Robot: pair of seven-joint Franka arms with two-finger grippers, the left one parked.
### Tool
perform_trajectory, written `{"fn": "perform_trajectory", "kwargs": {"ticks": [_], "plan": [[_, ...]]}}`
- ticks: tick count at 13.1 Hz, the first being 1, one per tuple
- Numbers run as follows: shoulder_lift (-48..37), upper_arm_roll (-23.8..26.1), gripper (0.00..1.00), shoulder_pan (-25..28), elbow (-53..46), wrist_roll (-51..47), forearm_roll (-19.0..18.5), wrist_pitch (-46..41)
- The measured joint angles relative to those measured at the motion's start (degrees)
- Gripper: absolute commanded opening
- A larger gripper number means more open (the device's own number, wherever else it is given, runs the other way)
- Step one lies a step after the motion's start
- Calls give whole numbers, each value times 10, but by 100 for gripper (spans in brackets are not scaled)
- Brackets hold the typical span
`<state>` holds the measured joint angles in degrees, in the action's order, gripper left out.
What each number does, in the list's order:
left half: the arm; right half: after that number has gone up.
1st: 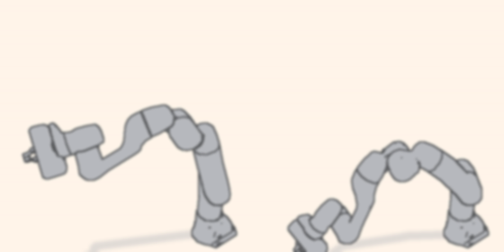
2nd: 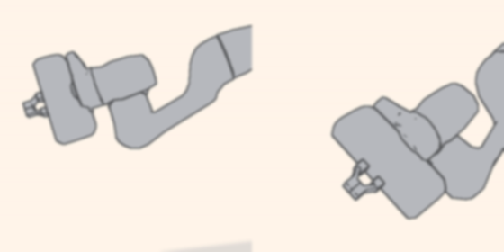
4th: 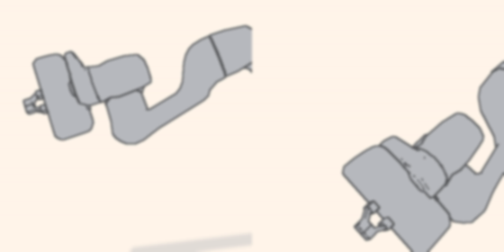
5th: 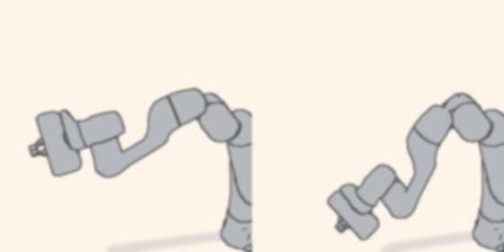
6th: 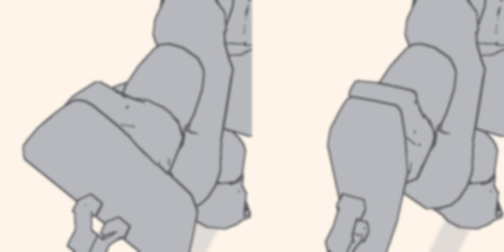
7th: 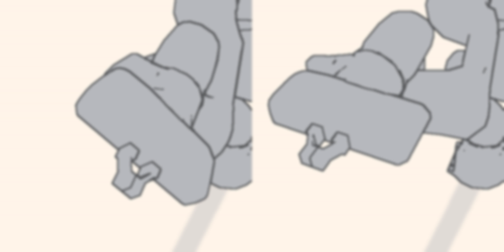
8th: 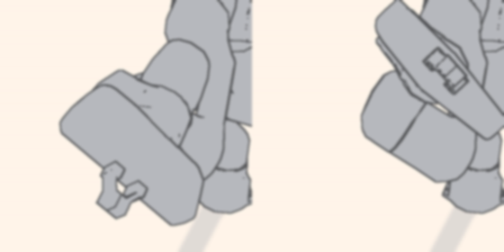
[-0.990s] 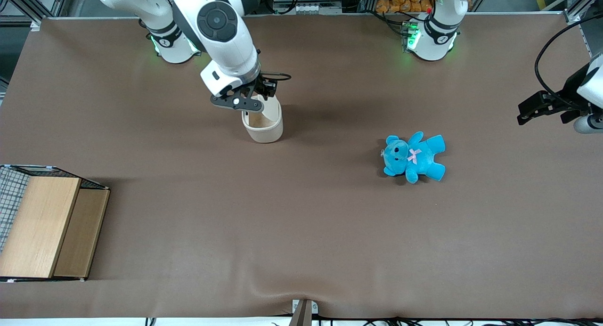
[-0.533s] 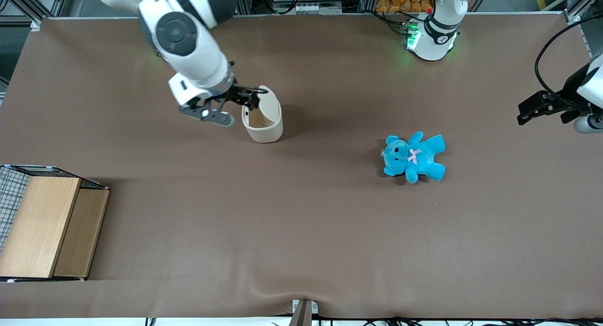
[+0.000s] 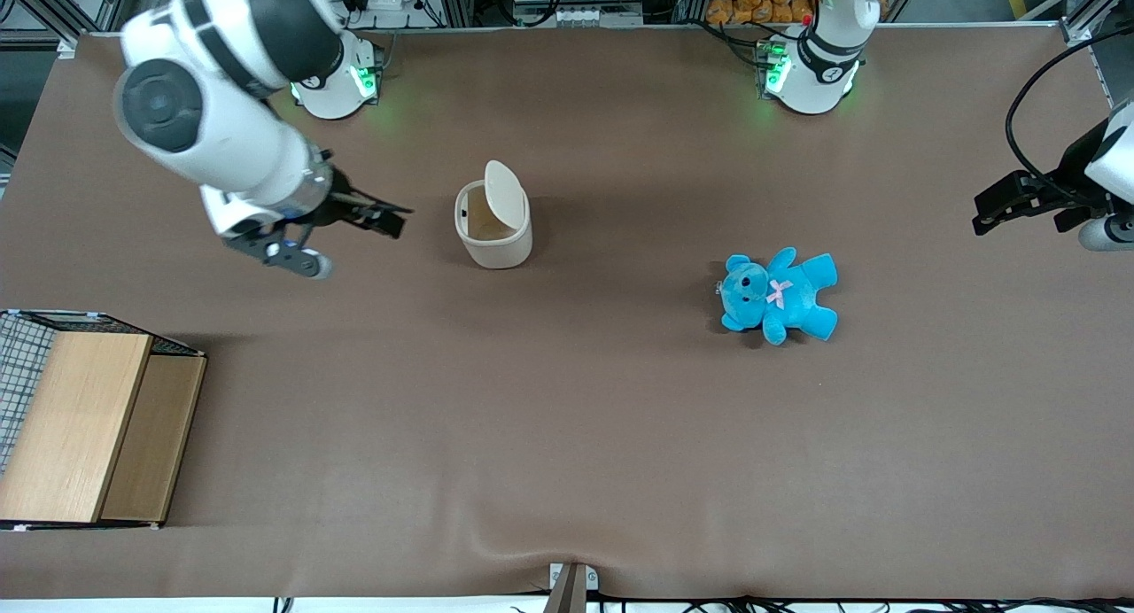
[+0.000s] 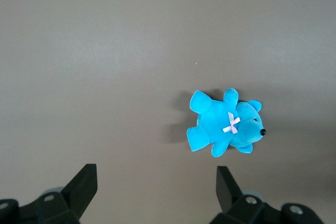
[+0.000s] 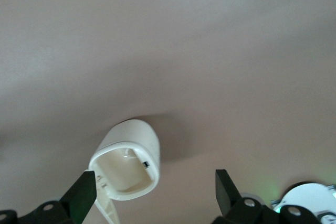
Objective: Open trash can with right arm
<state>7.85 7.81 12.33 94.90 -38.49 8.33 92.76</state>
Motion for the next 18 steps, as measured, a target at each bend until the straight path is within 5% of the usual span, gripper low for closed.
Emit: {"fn": "perform_trajectory", "kwargs": {"ticks": [6,18], "plan": [[0,20,100,-87,-2,82,2,-24],[-50,11,100,-143,-89,162,2,-123]]}}
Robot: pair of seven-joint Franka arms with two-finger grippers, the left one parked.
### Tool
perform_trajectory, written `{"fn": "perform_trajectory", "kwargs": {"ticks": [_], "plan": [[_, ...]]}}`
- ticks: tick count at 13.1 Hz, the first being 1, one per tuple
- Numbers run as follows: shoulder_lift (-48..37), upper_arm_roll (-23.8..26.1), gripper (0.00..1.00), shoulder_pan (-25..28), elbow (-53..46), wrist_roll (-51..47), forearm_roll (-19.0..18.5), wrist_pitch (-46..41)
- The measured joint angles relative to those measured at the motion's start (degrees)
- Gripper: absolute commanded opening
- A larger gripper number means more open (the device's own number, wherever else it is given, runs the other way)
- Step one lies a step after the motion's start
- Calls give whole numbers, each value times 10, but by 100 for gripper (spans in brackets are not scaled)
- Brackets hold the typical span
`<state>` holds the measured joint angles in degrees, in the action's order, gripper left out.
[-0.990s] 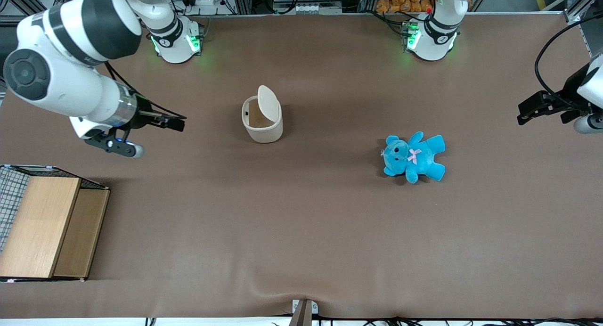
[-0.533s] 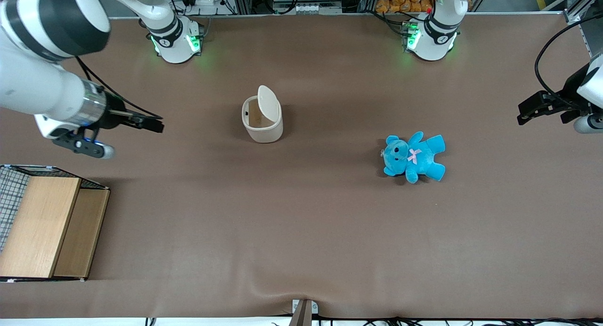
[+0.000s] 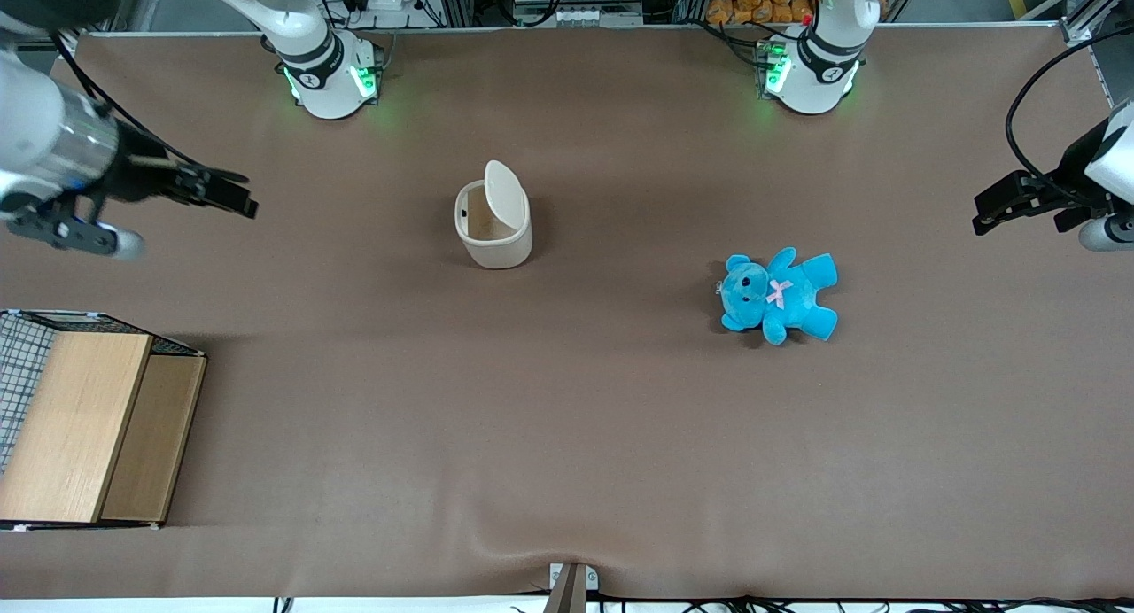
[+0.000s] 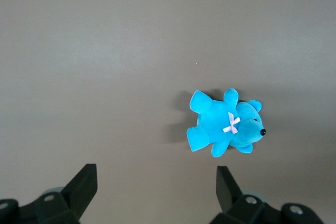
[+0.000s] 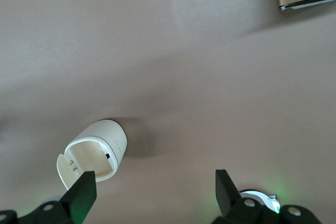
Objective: Open trash can with right arm
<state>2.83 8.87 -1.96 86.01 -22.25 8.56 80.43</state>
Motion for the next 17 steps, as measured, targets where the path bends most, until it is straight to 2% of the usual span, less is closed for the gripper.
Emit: {"fn": "perform_trajectory", "kwargs": {"ticks": [6,10,15,17], "plan": [[-49,-26,100,0,10,35,-7,-4],[-48,-43,100,-1,4,71,-42,18],[-36,-68,100,-2,-6,119,-51,45],[-35,-68,100,-2,-15,128,-76,45]]}}
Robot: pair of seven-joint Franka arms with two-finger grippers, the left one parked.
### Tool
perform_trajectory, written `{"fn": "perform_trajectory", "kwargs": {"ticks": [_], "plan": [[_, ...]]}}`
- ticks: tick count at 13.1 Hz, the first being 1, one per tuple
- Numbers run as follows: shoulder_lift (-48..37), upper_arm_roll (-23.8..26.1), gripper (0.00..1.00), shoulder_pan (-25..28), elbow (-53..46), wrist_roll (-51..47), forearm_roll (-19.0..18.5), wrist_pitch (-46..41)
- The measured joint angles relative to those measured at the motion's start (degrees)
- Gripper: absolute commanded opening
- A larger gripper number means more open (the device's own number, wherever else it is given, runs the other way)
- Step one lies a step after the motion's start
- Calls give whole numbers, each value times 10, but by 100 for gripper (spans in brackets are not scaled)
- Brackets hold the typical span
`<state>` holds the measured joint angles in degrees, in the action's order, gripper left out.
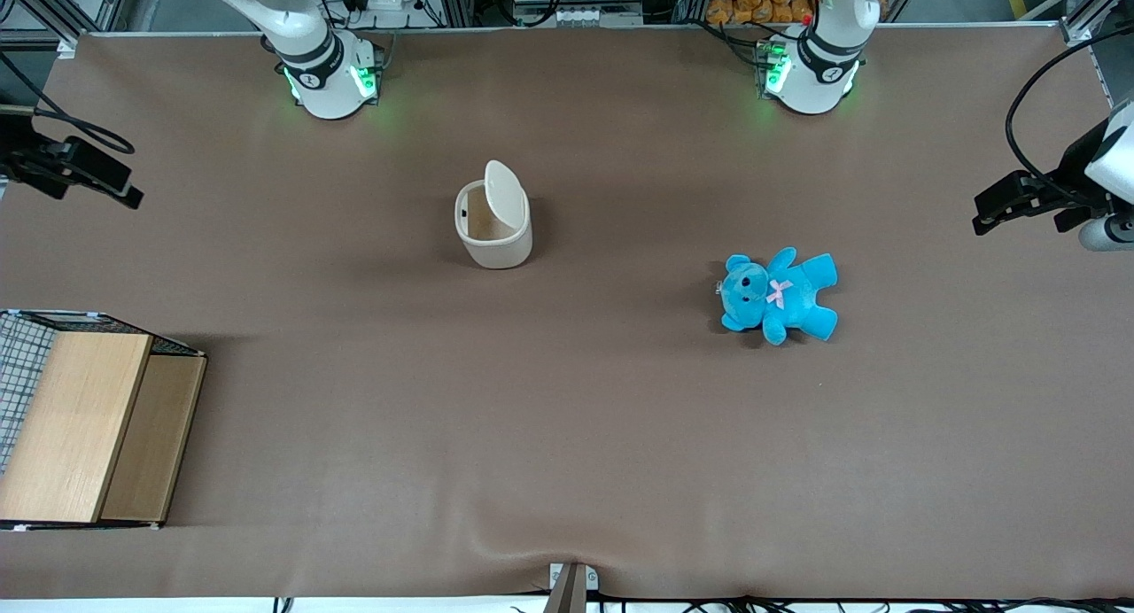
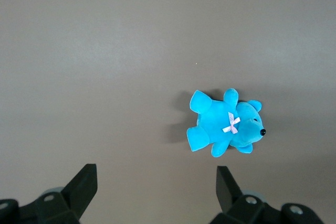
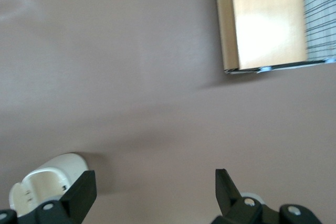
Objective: Open trash can with right arm
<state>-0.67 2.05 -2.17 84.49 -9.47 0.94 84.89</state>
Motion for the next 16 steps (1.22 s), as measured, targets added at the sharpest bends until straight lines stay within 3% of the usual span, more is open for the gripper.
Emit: {"fn": "perform_trajectory", "kwargs": {"ticks": [16], "plan": [[20,-40,100,-2,0,64,-12,-1]]}}
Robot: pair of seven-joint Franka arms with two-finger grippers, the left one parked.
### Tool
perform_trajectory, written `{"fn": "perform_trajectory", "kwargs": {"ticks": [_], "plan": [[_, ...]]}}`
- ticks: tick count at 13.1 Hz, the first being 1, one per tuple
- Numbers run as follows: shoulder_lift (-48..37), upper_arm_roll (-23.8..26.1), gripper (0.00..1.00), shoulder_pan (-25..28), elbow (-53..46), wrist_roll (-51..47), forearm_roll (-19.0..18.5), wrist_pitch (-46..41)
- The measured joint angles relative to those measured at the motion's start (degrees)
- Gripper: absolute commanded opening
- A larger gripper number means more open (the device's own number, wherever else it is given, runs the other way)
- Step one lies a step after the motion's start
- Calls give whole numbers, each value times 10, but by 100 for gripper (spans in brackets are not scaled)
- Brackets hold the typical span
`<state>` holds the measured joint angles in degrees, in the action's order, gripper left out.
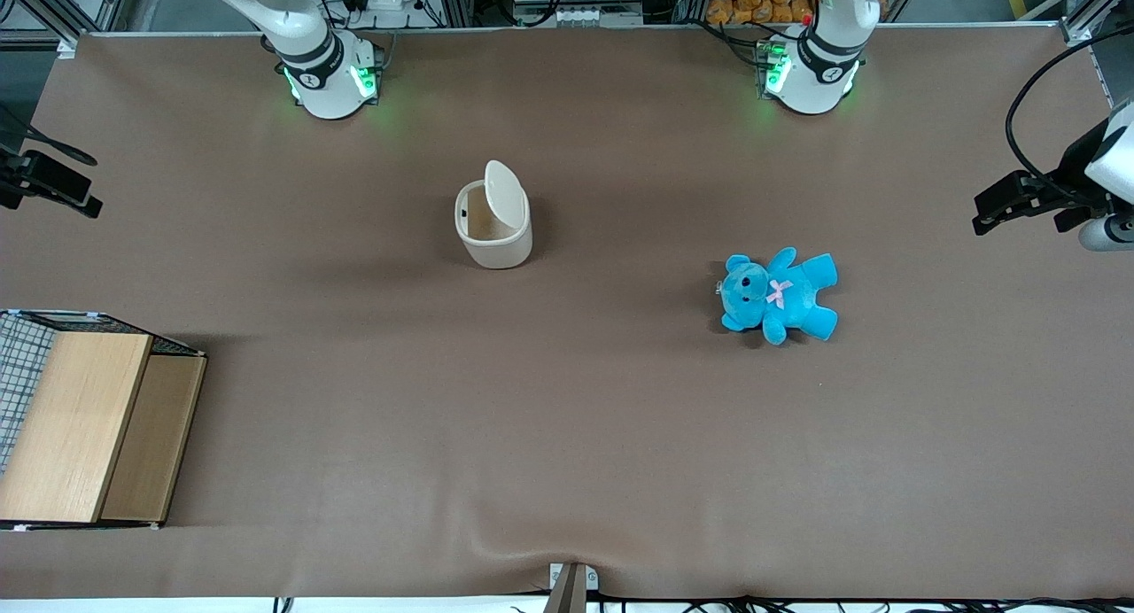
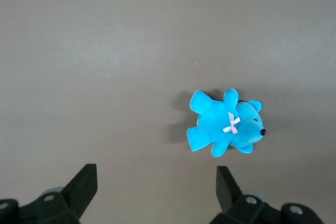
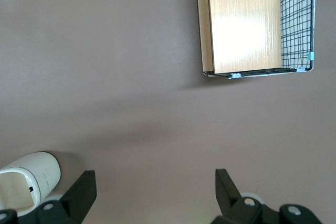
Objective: Open trash can with right arm
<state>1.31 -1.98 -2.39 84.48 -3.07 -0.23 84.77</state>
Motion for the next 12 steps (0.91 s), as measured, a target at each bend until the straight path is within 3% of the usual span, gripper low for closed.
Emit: {"fn": "perform_trajectory", "kwargs": {"ticks": [12], "plan": [[4,1,100,0,0,1,15,1]]}}
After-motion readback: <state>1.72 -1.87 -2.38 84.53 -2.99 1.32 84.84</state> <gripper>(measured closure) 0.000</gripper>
